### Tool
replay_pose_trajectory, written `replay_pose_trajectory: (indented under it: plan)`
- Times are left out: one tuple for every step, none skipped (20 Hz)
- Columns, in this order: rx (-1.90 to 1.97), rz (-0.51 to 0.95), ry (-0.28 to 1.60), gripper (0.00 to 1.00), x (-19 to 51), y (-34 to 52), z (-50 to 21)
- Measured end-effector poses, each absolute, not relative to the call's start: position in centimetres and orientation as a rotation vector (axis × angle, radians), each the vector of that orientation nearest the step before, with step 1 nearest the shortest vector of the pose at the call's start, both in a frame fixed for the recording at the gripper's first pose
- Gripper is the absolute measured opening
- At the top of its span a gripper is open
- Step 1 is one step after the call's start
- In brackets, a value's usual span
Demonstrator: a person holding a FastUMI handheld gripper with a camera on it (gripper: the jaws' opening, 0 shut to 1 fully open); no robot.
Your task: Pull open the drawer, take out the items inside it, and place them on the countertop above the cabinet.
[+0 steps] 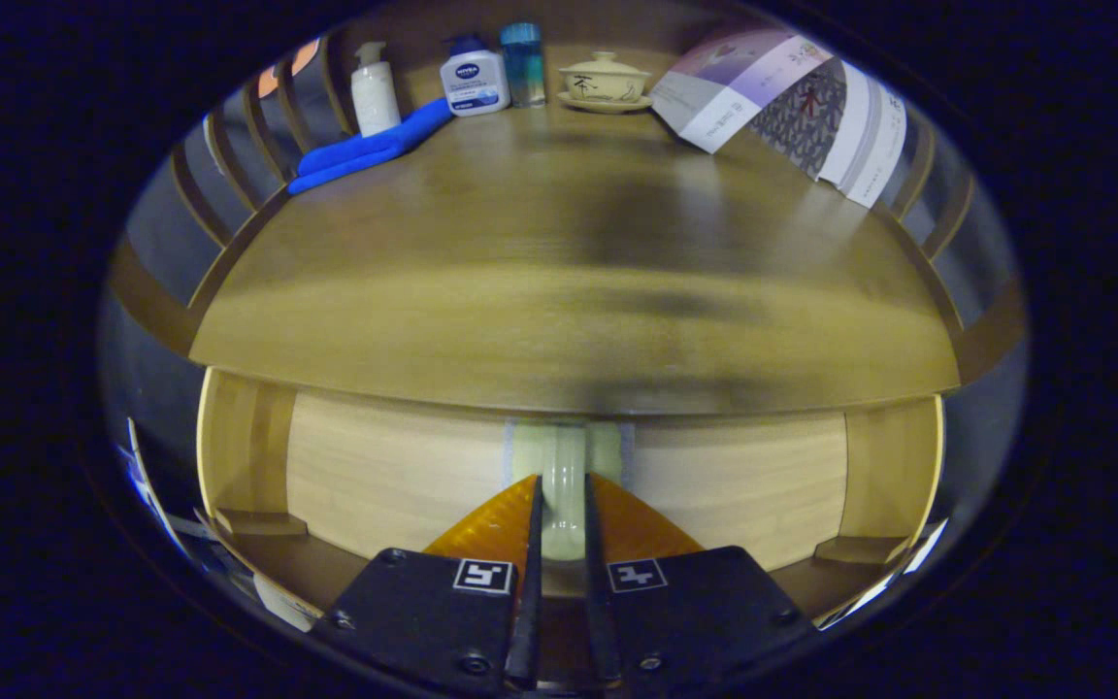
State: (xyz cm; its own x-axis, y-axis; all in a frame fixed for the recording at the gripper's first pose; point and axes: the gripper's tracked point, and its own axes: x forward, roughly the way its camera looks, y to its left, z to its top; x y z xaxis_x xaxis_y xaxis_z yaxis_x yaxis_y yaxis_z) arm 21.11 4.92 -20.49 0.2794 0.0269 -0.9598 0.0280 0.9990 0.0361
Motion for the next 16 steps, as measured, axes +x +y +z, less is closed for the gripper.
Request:
replay_pose_trajectory:
  plan:
    - [0.049, 0.006, 1.281, 0.23, 20.8, 4.9, -20.0]
    - [0.051, 0.011, 1.276, 0.22, 20.5, 4.9, -19.5]
    - [0.057, 0.012, 1.268, 0.22, 20.2, 4.8, -18.9]
    - [0.064, 0.014, 1.261, 0.22, 19.9, 4.7, -18.2]
    - [0.068, 0.015, 1.252, 0.22, 19.7, 4.6, -17.6]
    - [0.067, 0.017, 1.244, 0.22, 19.5, 4.5, -16.9]
    - [0.068, 0.019, 1.235, 0.22, 19.2, 4.4, -16.2]
    - [0.071, 0.020, 1.227, 0.22, 19.0, 4.4, -15.5]
    - [0.072, 0.023, 1.222, 0.22, 18.7, 4.4, -14.9]
    - [0.076, 0.023, 1.215, 0.22, 18.5, 4.3, -14.3]
    - [0.079, 0.022, 1.208, 0.22, 18.4, 4.3, -13.8]
    - [0.079, 0.024, 1.204, 0.22, 18.2, 4.2, -13.2]
    - [0.080, 0.025, 1.199, 0.22, 18.1, 4.2, -12.7]
    - [0.084, 0.028, 1.193, 0.22, 18.1, 4.3, -12.2]
    - [0.088, 0.032, 1.183, 0.22, 18.2, 4.4, -11.6]
    - [0.089, 0.032, 1.176, 0.22, 18.3, 4.4, -11.1]
